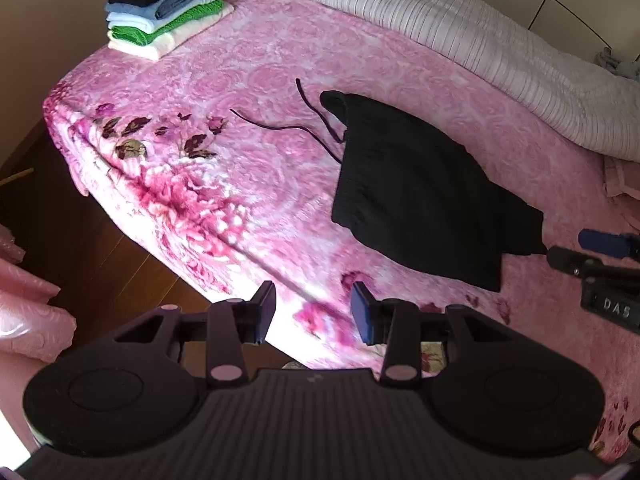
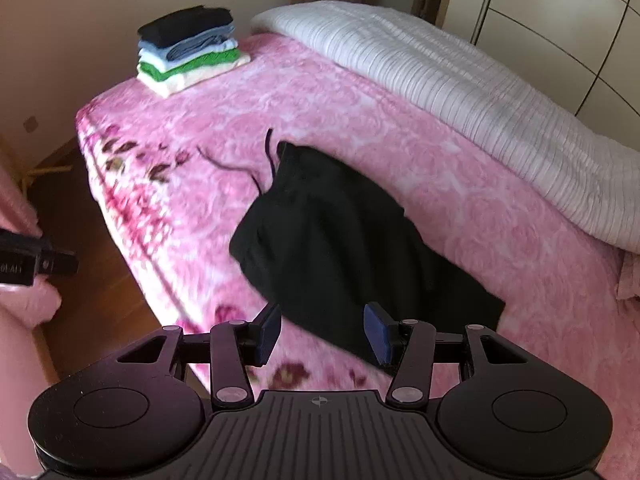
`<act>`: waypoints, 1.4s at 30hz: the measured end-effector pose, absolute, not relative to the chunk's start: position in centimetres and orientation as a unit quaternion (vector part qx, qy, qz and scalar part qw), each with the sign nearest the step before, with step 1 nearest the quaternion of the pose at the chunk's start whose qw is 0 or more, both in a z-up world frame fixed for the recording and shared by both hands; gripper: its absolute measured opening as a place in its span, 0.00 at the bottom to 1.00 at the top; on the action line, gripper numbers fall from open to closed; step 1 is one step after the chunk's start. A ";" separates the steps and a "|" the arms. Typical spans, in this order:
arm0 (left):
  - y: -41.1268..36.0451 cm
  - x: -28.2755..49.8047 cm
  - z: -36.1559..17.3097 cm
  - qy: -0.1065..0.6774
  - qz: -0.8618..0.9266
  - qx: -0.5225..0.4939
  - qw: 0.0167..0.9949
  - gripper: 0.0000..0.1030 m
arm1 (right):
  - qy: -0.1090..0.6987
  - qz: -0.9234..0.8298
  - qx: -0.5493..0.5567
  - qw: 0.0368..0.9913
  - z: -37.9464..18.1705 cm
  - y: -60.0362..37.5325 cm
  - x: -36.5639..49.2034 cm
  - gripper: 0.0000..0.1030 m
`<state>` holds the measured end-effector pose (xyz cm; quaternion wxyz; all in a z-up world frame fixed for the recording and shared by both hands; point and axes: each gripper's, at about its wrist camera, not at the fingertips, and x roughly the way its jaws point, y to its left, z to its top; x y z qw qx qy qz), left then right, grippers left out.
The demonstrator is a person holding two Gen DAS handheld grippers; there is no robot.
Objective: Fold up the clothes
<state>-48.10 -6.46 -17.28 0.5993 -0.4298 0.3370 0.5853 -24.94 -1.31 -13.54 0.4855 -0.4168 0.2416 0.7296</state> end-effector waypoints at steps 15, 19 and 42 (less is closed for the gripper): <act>1.4 -53.5 -30.7 0.397 0.550 -0.486 0.550 0.35 | 0.194 0.713 -0.523 0.424 -26.5 5.7 -33.2 0.48; 2.7 -54.2 -33.2 0.399 0.557 -0.494 0.535 0.35 | 0.159 0.727 -0.537 0.398 -29.5 7.1 -34.9 0.48; 5.0 -53.3 -40.1 0.390 0.606 -0.510 0.470 0.35 | 0.027 0.777 -0.538 0.325 -38.4 10.4 -37.7 0.66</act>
